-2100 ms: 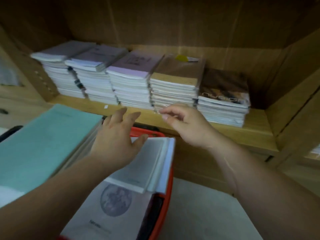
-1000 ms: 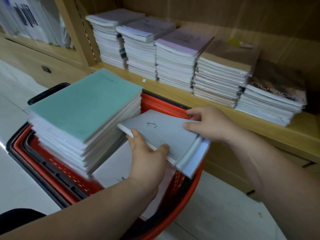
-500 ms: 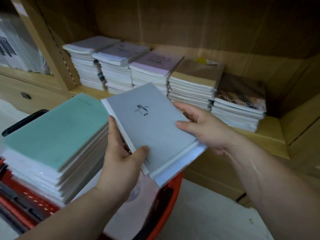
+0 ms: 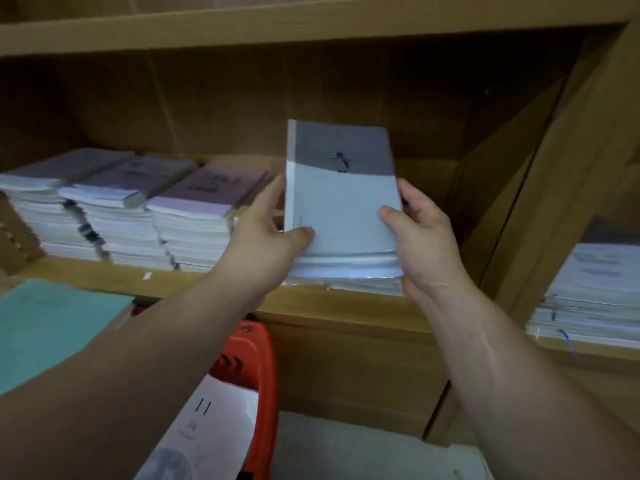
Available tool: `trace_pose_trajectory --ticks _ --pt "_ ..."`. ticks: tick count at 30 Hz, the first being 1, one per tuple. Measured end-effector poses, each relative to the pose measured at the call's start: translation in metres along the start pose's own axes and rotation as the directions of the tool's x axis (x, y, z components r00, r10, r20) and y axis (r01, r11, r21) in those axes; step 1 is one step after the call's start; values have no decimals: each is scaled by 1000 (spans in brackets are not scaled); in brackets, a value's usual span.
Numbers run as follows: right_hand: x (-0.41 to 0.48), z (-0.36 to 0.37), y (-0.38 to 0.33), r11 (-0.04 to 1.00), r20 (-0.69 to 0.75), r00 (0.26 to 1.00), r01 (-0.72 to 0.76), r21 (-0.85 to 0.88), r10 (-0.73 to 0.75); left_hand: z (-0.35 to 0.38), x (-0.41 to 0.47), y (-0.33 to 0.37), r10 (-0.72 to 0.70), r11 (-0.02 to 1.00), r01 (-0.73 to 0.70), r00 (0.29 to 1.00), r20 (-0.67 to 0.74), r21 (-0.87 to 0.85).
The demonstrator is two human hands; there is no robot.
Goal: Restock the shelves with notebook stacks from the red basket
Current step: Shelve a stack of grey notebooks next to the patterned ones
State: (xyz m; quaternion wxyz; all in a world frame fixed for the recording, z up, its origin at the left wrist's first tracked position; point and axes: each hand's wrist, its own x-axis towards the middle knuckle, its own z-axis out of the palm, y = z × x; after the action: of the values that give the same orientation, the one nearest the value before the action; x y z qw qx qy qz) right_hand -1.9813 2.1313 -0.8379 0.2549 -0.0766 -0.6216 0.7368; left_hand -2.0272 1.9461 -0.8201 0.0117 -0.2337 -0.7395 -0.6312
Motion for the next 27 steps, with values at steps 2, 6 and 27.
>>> trace_pose_trajectory --ticks 2,6,27 --pt "11 -13 5 1000 -105 994 -21 -23 19 16 11 -12 -23 995 13 995 98 101" --pt "28 -25 12 995 -204 974 -104 -9 100 35 26 -29 -3 887 -62 990 141 457" --pt "40 -41 44 949 -145 987 -108 -295 67 41 67 -59 179 365 -263 961 210 893"
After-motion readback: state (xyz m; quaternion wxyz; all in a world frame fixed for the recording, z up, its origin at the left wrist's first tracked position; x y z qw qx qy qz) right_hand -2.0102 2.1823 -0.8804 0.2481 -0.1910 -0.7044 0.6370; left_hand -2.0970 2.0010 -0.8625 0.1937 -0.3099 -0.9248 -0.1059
